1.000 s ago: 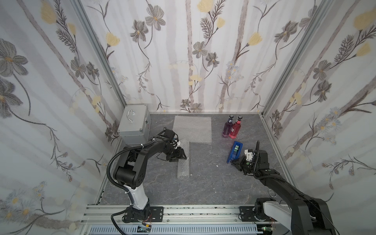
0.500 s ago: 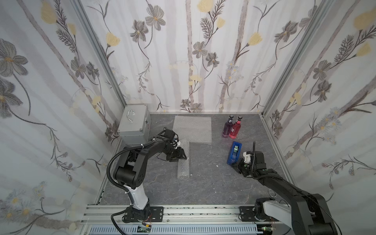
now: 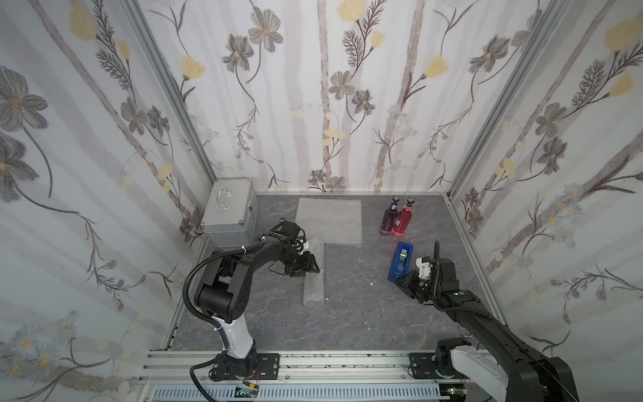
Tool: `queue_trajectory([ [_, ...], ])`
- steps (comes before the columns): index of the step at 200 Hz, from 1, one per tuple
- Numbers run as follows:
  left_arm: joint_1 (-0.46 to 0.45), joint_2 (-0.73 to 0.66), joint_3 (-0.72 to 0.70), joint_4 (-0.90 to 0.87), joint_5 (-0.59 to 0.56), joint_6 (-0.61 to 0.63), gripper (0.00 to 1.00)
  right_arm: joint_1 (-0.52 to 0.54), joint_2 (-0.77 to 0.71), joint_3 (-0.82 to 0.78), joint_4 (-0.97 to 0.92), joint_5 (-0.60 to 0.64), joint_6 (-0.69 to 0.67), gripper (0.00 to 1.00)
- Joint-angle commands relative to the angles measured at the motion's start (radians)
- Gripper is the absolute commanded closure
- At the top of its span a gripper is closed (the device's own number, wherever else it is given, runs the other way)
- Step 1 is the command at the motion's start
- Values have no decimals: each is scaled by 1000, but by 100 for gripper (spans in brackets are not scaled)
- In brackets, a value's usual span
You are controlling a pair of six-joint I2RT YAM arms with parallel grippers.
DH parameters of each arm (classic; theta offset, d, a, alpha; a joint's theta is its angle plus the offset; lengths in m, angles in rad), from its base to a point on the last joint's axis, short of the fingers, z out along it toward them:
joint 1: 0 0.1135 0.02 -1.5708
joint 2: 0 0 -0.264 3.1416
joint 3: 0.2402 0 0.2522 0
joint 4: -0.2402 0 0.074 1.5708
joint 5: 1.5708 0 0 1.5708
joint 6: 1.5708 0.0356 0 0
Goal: Wrap wine bottles in bubble wrap
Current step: Tear off the tape using the Tape Cutter.
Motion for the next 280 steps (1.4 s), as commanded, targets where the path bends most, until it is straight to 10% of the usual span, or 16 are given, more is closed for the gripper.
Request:
queue_trajectory([
  [1, -1, 5, -5, -59, -81, 11, 41, 1, -10, -10, 17, 100, -73, 38],
  [58, -4, 5, -3, -62, -85, 11, 41, 2, 50, -116, 310, 102, -142, 35],
  [280, -5, 2, -3, -63, -90, 12, 41, 2, 184, -133, 410, 61, -173, 86],
])
